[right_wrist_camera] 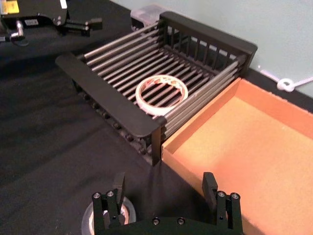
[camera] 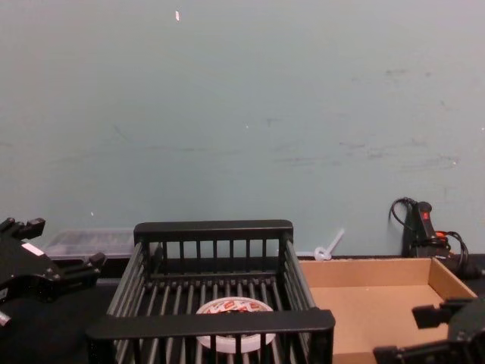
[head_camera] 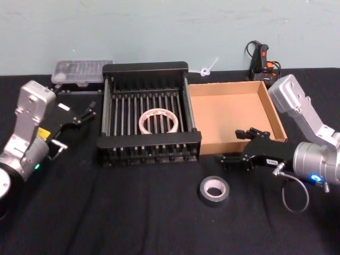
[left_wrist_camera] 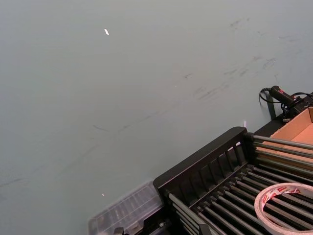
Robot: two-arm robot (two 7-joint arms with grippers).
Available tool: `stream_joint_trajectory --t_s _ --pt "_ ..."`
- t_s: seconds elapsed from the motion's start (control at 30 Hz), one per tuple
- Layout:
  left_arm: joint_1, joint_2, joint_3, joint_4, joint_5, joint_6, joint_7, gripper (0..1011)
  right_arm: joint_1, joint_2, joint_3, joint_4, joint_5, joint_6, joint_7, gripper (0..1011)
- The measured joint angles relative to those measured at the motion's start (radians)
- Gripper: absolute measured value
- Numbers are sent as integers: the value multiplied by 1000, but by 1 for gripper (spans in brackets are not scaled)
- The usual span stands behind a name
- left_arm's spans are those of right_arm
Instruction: Pick up the white tape and place it into the black box , Pick up the silver tape and place it into the brown box.
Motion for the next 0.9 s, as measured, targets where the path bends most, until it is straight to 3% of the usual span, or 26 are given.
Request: stream_joint_trajectory --t_s 0.47,0.9 --pt "0 0 0 0 0 0 0 1002 0 39 -42 -4 23 35 1 1002" --pt "0 0 0 0 0 0 0 1001 44 28 -98 57 33 65 9 1002"
